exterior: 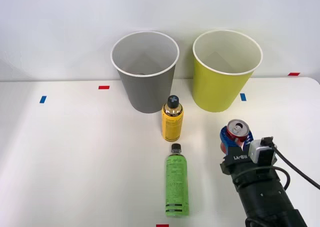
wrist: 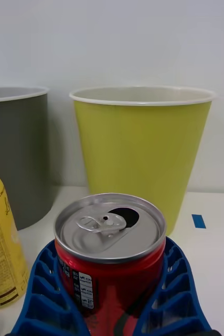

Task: Put cans in the gray bin, plastic bottles in the light green bin

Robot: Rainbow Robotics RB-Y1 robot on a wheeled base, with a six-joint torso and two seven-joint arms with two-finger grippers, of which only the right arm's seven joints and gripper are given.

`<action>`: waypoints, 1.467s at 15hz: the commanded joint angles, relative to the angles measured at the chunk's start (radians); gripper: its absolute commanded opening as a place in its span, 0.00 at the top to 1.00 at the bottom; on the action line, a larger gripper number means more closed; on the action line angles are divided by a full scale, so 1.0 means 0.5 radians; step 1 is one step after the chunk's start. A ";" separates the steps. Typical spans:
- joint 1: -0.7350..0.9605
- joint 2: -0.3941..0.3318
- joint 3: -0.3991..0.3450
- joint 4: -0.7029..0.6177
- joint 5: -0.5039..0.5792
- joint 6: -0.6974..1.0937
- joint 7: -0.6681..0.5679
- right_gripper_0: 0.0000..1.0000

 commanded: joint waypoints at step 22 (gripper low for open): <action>-1.905 0.093 -0.104 0.368 -0.743 0.959 -0.136 0.94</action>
